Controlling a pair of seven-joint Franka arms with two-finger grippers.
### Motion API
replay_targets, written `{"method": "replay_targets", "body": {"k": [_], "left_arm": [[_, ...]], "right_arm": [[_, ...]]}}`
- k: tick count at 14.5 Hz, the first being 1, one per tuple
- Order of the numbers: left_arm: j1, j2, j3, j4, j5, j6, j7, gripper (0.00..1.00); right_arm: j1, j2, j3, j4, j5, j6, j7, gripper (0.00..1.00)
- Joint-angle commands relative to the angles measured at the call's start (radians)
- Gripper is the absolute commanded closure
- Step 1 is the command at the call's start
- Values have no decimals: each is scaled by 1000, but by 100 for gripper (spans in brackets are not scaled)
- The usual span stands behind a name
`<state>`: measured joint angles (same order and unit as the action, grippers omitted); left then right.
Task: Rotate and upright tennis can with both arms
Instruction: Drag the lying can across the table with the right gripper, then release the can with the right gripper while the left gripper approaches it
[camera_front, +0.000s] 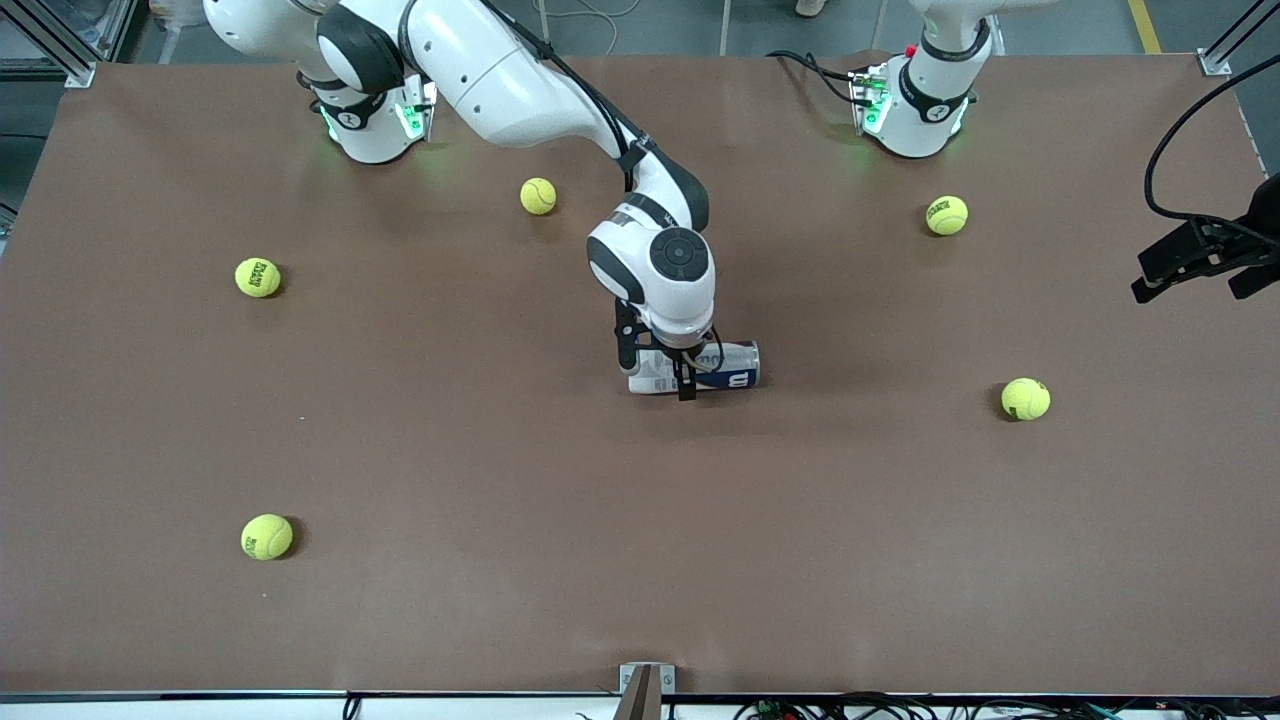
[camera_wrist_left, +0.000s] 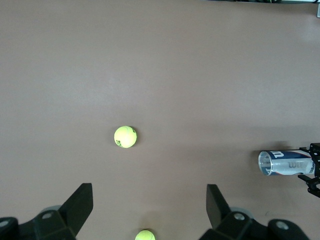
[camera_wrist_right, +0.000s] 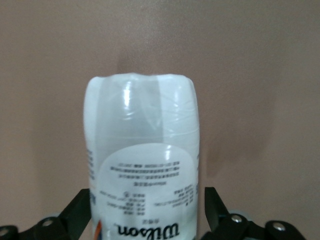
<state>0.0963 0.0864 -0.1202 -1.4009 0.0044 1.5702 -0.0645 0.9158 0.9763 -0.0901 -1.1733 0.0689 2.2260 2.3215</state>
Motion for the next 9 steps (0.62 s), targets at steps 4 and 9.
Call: {"method": "replay_targets", "body": {"k": [4, 9], "left_arm": [[25, 12, 21, -22, -13, -19, 3, 0], [17, 25, -7, -114, -216, -62, -38, 0]], "right_arm": [[5, 5, -13, 58, -35, -19, 21, 0], [-2, -16, -2, 148, -31, -192, 19, 0]]}}
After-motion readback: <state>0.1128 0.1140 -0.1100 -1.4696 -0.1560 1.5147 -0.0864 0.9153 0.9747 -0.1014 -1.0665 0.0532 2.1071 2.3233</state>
